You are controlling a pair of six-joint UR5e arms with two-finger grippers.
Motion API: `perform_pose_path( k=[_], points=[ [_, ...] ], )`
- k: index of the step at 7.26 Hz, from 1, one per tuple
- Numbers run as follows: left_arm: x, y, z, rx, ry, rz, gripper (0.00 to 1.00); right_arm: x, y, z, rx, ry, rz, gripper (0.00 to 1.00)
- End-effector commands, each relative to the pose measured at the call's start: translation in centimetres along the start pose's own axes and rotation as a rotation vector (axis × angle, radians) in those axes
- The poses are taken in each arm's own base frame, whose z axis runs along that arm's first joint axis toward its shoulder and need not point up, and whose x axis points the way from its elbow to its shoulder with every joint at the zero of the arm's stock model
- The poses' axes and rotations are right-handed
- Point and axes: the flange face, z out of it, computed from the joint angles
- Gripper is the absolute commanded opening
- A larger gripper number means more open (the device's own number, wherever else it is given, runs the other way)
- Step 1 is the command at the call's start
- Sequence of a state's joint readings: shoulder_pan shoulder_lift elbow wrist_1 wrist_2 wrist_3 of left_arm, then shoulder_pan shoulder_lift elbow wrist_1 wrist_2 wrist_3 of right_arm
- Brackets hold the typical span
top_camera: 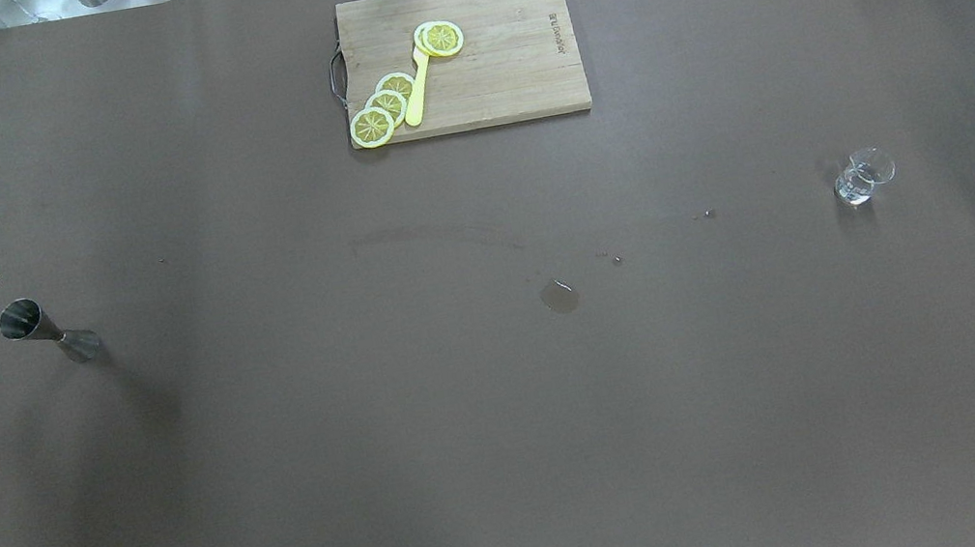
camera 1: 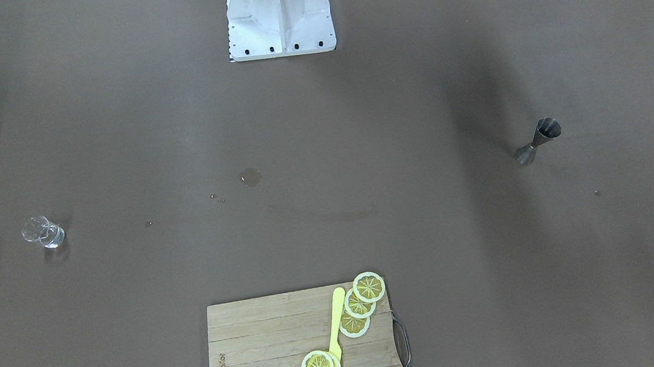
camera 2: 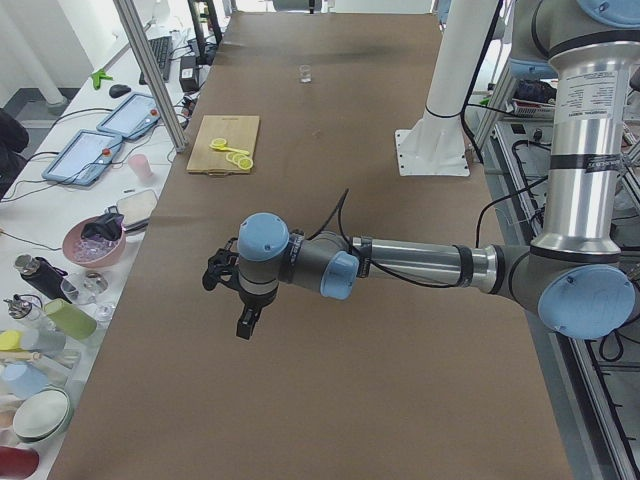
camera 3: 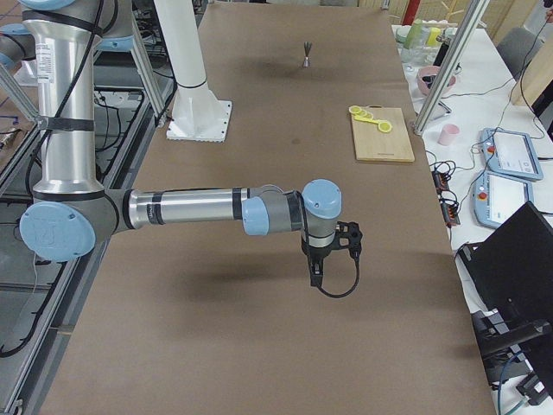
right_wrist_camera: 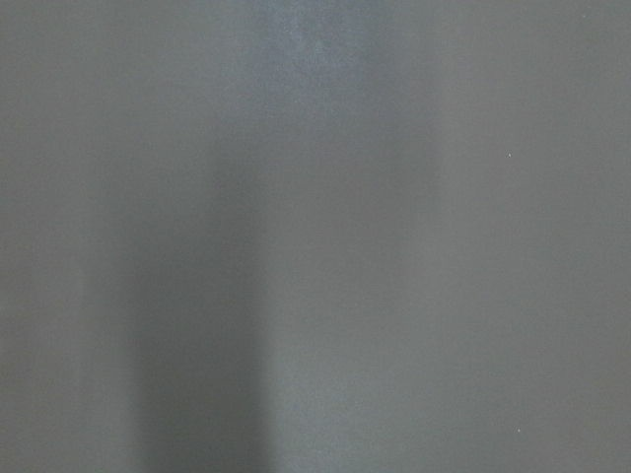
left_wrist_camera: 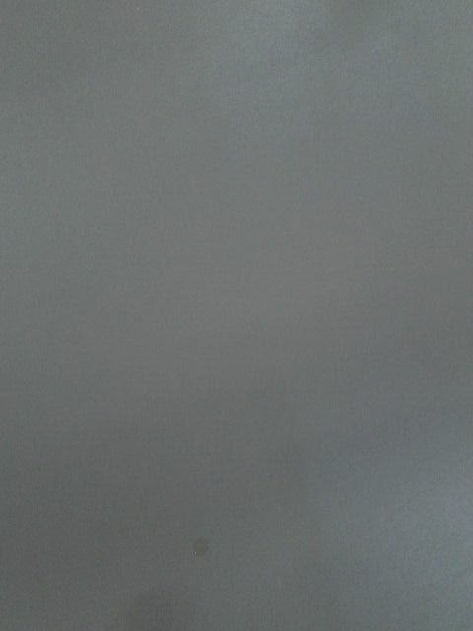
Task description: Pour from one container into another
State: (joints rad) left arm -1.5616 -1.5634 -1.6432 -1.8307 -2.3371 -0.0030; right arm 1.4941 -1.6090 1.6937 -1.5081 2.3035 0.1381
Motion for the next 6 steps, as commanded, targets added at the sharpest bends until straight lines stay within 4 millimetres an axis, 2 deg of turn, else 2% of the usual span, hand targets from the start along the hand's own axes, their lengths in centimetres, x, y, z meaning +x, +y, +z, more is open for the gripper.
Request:
perform_pose_path(
  k=[1,4,5,6],
  points=[
    [0.7,-0.7,-0.7,0.071,0.001,-0.028,0.98,-0.1,0.0,-0.2,0.004,-0.001,-0.005,1.0],
    [1.4,-1.6,-1.3,0.119,0.009,-0.053,0.98,-0.1,0.2,-0.3,0.006,-0.004,-0.005,1.0],
    [2.0,-2.4,-1.8,0.134,0.012,-0.066,0.98,-0.2,0.2,-0.3,0.007,-0.004,-0.013,1.0],
    [3.5,-2.9,-1.9,0.143,0.025,-0.093,0.97,-0.1,0.3,-0.2,0.006,-0.004,-0.016,1.0]
  ],
)
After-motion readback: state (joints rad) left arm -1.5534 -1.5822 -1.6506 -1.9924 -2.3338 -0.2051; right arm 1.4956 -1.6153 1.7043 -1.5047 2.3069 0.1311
